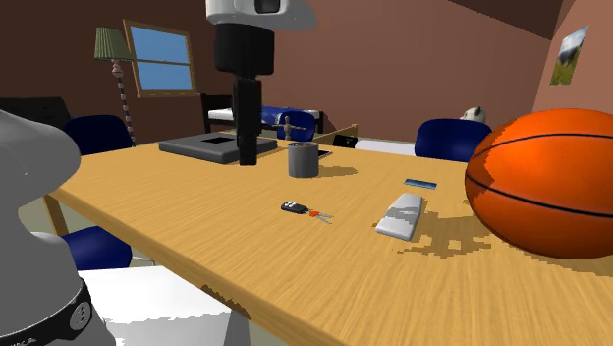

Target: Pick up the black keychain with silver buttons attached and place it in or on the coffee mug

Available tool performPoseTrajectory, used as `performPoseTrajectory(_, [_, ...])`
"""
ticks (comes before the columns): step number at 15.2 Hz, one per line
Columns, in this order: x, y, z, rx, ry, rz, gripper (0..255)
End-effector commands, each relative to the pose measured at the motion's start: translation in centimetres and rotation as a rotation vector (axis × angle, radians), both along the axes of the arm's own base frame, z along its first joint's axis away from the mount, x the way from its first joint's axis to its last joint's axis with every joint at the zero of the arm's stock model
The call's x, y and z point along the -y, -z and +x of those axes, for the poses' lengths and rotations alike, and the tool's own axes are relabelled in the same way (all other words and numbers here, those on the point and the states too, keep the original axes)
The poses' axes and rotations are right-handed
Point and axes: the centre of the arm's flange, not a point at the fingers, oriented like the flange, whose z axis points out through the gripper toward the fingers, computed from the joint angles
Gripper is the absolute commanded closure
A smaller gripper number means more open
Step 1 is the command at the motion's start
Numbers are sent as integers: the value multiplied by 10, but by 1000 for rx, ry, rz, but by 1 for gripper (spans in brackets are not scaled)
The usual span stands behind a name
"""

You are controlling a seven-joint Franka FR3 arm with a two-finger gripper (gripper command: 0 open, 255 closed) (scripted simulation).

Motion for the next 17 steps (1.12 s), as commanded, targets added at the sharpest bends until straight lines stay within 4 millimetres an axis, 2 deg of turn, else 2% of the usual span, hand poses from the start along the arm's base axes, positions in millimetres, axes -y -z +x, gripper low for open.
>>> performPoseTrajectory(1, [-20,16,8,13,-19,1,0])
performPoseTrajectory(14, [-151,112,53,84,-148,3,0])
performPoseTrajectory(15, [-159,118,56,88,-156,3,0])
performPoseTrajectory(17, [-159,128,56,88,-156,3,0])
